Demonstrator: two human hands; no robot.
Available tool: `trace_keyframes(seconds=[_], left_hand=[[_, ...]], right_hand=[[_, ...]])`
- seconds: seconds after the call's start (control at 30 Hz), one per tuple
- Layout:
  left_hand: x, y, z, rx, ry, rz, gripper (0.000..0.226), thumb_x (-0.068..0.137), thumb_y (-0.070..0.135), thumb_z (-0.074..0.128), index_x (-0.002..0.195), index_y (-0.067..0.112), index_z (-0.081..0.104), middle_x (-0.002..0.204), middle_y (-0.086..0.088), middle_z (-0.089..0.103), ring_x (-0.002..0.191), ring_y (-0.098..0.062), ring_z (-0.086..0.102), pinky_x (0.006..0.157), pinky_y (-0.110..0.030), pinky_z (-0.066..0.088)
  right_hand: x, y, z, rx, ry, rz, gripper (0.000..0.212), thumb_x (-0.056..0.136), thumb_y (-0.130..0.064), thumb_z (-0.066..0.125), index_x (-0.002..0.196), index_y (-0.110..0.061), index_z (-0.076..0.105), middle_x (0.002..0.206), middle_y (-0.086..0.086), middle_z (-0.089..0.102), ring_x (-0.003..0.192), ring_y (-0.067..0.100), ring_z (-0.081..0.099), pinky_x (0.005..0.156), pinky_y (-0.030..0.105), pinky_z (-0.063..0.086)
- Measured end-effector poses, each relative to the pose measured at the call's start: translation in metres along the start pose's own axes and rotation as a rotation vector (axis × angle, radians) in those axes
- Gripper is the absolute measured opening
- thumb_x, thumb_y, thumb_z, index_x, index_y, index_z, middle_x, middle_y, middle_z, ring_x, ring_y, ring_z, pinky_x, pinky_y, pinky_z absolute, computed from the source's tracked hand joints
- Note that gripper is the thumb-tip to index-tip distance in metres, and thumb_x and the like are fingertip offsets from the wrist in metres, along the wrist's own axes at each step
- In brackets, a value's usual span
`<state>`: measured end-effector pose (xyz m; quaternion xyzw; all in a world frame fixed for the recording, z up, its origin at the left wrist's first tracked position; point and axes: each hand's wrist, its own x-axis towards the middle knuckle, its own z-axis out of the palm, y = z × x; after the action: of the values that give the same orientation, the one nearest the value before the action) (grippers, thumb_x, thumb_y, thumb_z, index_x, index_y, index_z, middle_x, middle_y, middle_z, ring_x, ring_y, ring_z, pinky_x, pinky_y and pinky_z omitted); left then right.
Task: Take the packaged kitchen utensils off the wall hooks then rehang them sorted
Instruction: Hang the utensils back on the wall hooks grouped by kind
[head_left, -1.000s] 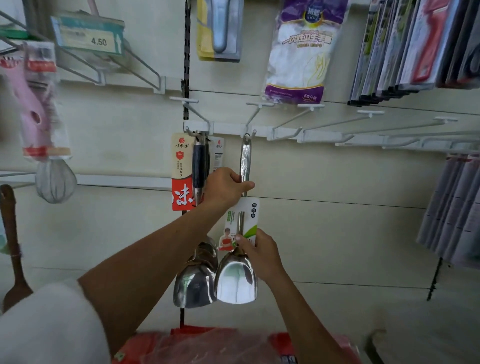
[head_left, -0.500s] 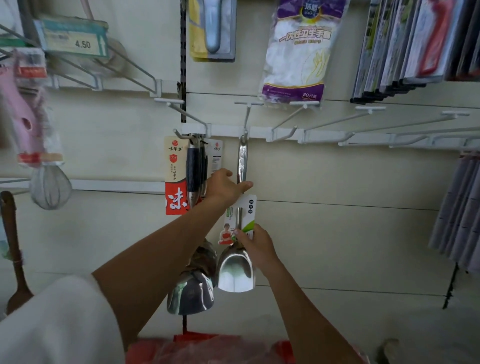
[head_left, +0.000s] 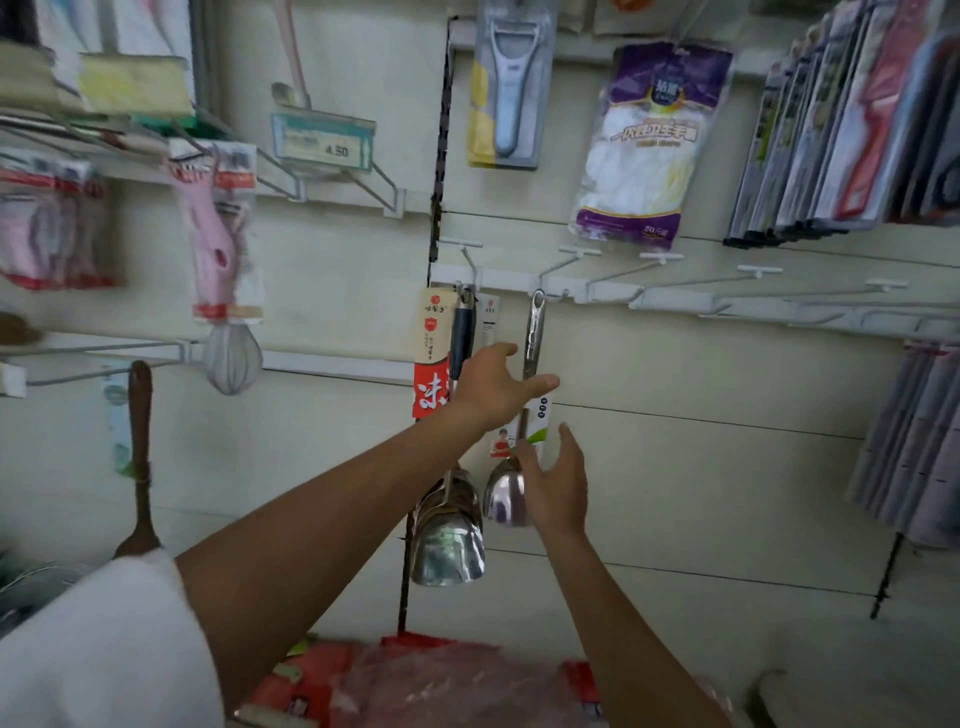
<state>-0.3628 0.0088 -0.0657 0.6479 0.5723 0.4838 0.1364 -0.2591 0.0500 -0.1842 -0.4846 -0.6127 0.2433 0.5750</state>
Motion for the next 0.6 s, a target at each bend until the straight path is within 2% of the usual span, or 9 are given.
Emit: trace_keyframes(seconds=[0.1, 0.17, 0.2, 0.23, 0.27, 0.3, 0.43, 0.53, 0.6], left_hand=[[-0.037, -0.008, -0.016, 0.011, -0.027, 0.07, 0.081, 0.083, 0.059, 0.067, 0.147, 0.018, 0.041, 0.151, -0.003, 0.043, 0.136, -0.019, 0.042, 0.11, -0.039, 0.039], [-0.067, -0.024, -0.032, 0.065, -0.003, 0.134, 0.078, 0.081, 0.065, 0.064, 0.145, 0.024, 0.044, 0.148, 0.003, 0.047, 0.13, -0.012, 0.046, 0.106, -0.034, 0.042], [-0.083, -0.034, -0.042, 0.103, 0.011, 0.162, 0.076, 0.08, 0.067, 0.063, 0.143, 0.028, 0.046, 0.146, 0.006, 0.049, 0.126, -0.008, 0.047, 0.104, -0.031, 0.041], [-0.096, -0.046, -0.053, 0.151, 0.025, 0.18, 0.075, 0.08, 0.069, 0.061, 0.143, 0.031, 0.046, 0.146, 0.008, 0.048, 0.126, -0.007, 0.045, 0.103, -0.029, 0.039], [-0.108, -0.059, -0.066, 0.213, 0.039, 0.181, 0.077, 0.079, 0.071, 0.059, 0.144, 0.033, 0.043, 0.148, 0.008, 0.046, 0.13, -0.008, 0.042, 0.106, -0.029, 0.036], [-0.118, -0.071, -0.081, 0.278, 0.051, 0.163, 0.081, 0.079, 0.073, 0.057, 0.146, 0.032, 0.04, 0.151, 0.007, 0.041, 0.136, -0.011, 0.036, 0.11, -0.031, 0.033], [-0.152, -0.121, -0.148, 0.569, 0.096, 0.089, 0.096, 0.077, 0.083, 0.043, 0.153, 0.026, 0.029, 0.16, -0.001, 0.024, 0.147, -0.019, 0.019, 0.121, -0.04, 0.018], [-0.18, -0.153, -0.203, 0.833, 0.104, 0.082, 0.107, 0.071, 0.092, 0.02, 0.156, 0.026, 0.021, 0.163, -0.005, 0.014, 0.15, -0.026, 0.009, 0.122, -0.048, 0.006], [-0.203, -0.174, -0.243, 0.959, 0.111, 0.049, 0.107, 0.072, 0.092, 0.013, 0.156, 0.026, 0.019, 0.164, -0.006, 0.011, 0.151, -0.028, 0.006, 0.122, -0.05, 0.002]], right_hand=[[-0.017, -0.014, -0.008, -0.052, -0.008, -0.105, 0.05, 0.101, -0.038, 0.055, 0.145, -0.016, 0.044, 0.128, -0.006, 0.05, 0.101, -0.009, 0.034, 0.078, 0.004, 0.03], [-0.028, -0.02, -0.009, -0.104, -0.006, -0.163, 0.054, 0.101, -0.041, 0.053, 0.147, -0.015, 0.042, 0.138, -0.004, 0.05, 0.113, -0.006, 0.041, 0.092, 0.0, 0.031], [-0.034, -0.022, -0.007, -0.139, -0.012, -0.185, 0.059, 0.1, -0.045, 0.051, 0.15, -0.016, 0.038, 0.148, 0.0, 0.045, 0.128, 0.004, 0.042, 0.106, 0.01, 0.031], [-0.041, -0.024, -0.002, -0.165, -0.023, -0.199, 0.064, 0.099, -0.05, 0.049, 0.153, -0.017, 0.034, 0.154, 0.004, 0.04, 0.138, 0.014, 0.04, 0.115, 0.026, 0.032], [-0.048, -0.027, 0.003, -0.183, -0.037, -0.218, 0.068, 0.098, -0.055, 0.046, 0.153, -0.018, 0.033, 0.156, 0.006, 0.039, 0.142, 0.021, 0.038, 0.117, 0.038, 0.034], [-0.057, -0.029, 0.01, -0.201, -0.05, -0.247, 0.071, 0.097, -0.058, 0.044, 0.154, -0.018, 0.032, 0.156, 0.007, 0.038, 0.143, 0.024, 0.038, 0.117, 0.044, 0.034], [-0.097, -0.052, 0.047, -0.32, -0.126, -0.397, 0.07, 0.099, -0.055, 0.043, 0.156, -0.016, 0.028, 0.164, 0.008, 0.023, 0.151, 0.024, 0.019, 0.123, 0.041, 0.017], [-0.126, -0.068, 0.084, -0.456, -0.165, -0.526, 0.08, 0.095, -0.068, 0.029, 0.157, -0.017, 0.026, 0.166, 0.008, 0.015, 0.152, 0.026, 0.013, 0.124, 0.046, 0.012], [-0.146, -0.077, 0.111, -0.51, -0.213, -0.579, 0.082, 0.093, -0.069, 0.022, 0.157, -0.017, 0.025, 0.166, 0.009, 0.013, 0.153, 0.027, 0.011, 0.124, 0.046, 0.009]])
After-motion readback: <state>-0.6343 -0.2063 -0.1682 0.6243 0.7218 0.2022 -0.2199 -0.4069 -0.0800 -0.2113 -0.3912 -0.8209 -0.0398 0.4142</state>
